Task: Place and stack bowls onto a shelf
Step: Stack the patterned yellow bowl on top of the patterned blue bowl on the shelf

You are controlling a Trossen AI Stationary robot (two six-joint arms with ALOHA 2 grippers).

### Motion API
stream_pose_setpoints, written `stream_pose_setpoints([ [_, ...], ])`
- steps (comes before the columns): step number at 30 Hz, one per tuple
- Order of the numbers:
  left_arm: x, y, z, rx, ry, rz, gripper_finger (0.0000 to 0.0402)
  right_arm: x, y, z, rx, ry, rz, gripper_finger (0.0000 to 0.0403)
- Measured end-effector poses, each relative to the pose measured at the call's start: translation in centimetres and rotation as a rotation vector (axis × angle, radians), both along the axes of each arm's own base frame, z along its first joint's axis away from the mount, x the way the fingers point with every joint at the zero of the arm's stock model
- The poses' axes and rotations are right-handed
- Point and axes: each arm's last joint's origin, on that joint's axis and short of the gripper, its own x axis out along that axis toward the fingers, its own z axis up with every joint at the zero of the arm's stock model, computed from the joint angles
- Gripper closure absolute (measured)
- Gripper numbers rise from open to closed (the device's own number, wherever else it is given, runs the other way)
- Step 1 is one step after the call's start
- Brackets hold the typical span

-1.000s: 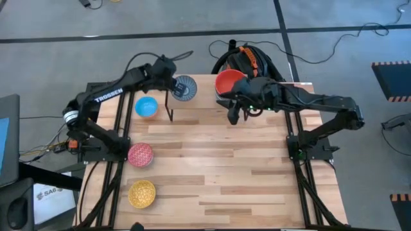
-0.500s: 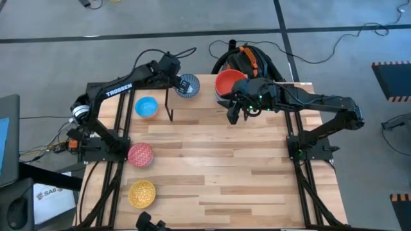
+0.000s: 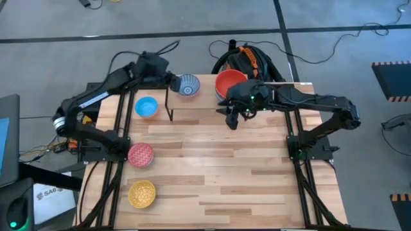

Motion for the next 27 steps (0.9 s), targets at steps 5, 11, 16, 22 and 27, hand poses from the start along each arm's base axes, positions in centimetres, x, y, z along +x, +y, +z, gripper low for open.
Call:
stream_pose_setpoints([
  [5,-0.3,-6.8,1.0,0.047,-0.055,-0.044,0.0198,2.5,1.0,-2.2,0.070,0.059,0.142,0.0240],
  [11,-0.3,-14.9,-1.4,-0.015,-0.095,-0.174,0.0215,5.2,3.5,-4.9,0.146,0.106,0.292,0.0240],
  [16,-0.6,-20.1,-3.4,-0.167,-0.064,-0.373,0.0223,7.7,6.0,-6.6,0.238,0.060,0.331,0.0240],
  [22,-3.4,-23.3,-5.5,-0.319,0.099,-0.325,0.0224,11.2,9.0,-9.6,0.388,-0.017,0.318,0.0240],
  [27,-6.2,-25.0,-6.4,-0.376,0.211,-0.254,0.0224,14.2,11.7,-13.3,0.517,-0.090,0.280,0.0239],
])
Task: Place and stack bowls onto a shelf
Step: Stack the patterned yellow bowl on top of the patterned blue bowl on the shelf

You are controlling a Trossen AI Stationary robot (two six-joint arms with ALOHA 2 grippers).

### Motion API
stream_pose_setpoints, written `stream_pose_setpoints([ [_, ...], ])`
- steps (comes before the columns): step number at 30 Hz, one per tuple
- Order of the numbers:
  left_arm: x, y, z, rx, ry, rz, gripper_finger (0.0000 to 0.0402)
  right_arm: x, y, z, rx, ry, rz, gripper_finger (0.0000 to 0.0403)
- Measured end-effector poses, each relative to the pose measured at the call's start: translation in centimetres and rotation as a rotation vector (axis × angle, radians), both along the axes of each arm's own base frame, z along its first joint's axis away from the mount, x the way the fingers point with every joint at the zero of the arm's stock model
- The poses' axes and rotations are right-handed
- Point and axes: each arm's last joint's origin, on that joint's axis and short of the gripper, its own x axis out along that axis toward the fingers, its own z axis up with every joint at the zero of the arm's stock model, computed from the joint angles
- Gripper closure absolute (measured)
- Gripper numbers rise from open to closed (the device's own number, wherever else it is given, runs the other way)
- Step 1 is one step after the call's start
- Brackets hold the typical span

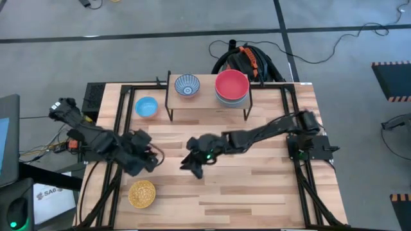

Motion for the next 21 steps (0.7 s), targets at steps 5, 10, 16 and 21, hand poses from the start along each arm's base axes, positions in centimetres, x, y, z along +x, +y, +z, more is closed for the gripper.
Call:
stream_pose_setpoints([
  [5,-1.2,-1.4,-0.7,-0.008,-0.005,0.005,0.0224,2.5,1.4,-3.7,0.103,-0.093,-0.075,0.0210],
  [10,-2.2,-2.6,-2.6,-0.023,0.017,-0.025,0.0224,5.2,2.4,-7.3,0.180,-0.067,-0.130,0.0159],
  [16,-3.4,-3.9,-5.9,-0.134,0.105,-0.034,0.0224,9.0,4.3,-8.3,0.122,-0.003,-0.133,0.0143],
  [21,-4.7,-4.8,-7.0,-0.179,0.126,-0.018,0.0224,11.3,4.6,-9.5,0.086,0.087,-0.160,0.0143],
])
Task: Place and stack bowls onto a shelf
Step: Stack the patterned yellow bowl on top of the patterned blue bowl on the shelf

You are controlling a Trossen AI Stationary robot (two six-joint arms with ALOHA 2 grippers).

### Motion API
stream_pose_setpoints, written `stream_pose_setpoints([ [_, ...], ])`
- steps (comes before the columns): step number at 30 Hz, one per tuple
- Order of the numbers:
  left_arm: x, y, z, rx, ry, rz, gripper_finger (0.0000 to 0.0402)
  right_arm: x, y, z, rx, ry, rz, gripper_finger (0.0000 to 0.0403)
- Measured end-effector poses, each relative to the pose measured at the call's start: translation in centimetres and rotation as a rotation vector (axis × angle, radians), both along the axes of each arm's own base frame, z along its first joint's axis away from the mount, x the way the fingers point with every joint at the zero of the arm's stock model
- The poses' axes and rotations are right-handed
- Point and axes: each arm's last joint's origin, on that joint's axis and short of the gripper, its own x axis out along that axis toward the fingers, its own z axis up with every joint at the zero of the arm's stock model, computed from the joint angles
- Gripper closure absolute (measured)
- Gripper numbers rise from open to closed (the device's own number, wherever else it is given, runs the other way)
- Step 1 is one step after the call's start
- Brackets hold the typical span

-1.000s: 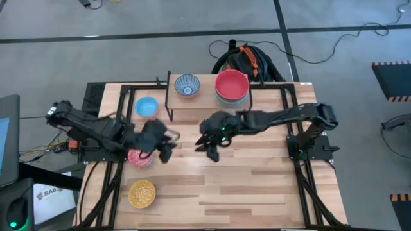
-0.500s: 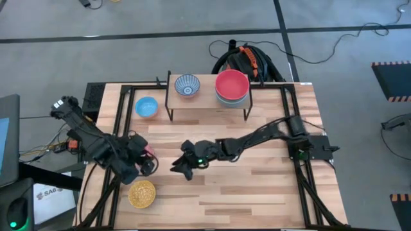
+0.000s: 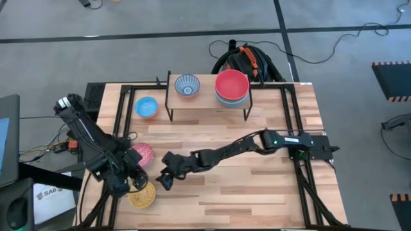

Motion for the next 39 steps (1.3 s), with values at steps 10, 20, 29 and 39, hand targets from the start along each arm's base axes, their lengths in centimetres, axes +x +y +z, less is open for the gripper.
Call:
stream_pose_setpoints([
  [10,-0.8,-0.4,-0.2,0.024,-0.051,0.021,0.0224,2.3,1.3,-0.8,0.043,-0.011,0.019,0.0143],
  [20,-0.8,-0.2,-0.3,0.057,-0.063,0.025,0.0224,2.1,2.0,-1.1,-0.003,0.011,0.027,0.0143],
  [29,-0.6,-0.8,-1.2,0.069,0.034,-0.007,0.0224,2.3,2.8,-3.3,0.030,0.019,0.019,0.0142],
  [39,-0.1,-2.0,-2.3,0.032,0.110,-0.025,0.0224,2.0,3.0,-3.9,0.022,0.062,0.024,0.0144],
])
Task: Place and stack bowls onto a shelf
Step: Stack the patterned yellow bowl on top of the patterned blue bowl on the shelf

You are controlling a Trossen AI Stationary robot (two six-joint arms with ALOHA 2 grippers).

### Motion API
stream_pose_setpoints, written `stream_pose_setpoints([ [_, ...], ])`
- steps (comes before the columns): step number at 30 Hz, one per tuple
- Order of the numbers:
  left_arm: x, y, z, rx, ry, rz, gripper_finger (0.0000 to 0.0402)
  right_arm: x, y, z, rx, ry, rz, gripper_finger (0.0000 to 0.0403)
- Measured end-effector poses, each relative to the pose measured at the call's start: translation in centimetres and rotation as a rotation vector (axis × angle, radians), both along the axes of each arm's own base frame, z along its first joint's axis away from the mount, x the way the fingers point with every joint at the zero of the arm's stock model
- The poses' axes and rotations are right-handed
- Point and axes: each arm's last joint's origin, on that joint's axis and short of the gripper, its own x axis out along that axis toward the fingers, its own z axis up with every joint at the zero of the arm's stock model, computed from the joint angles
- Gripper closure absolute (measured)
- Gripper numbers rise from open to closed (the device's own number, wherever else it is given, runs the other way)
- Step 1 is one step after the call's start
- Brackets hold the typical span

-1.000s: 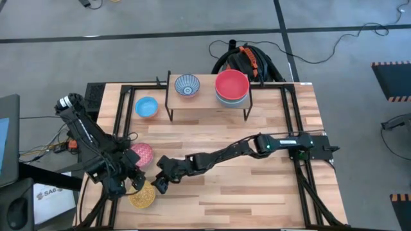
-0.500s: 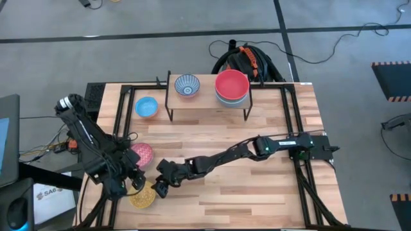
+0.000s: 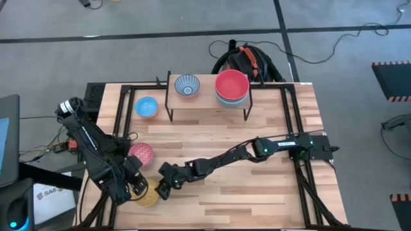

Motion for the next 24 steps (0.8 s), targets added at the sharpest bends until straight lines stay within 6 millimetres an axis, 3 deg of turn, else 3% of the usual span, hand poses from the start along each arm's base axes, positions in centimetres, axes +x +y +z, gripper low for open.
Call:
stream_pose_setpoints([
  [5,0.3,-0.6,-0.4,-0.036,0.020,-0.009,0.0224,-0.3,-0.2,-0.6,-0.021,0.072,-0.006,0.0169],
  [17,0.6,-1.1,-0.4,-0.077,-0.009,-0.005,0.0224,-0.5,-0.3,-0.8,-0.028,0.096,-0.004,0.0272],
  [24,0.8,-1.2,-0.3,-0.081,-0.040,0.001,0.0237,-0.4,-0.1,-0.6,-0.008,0.079,0.019,0.0291],
])
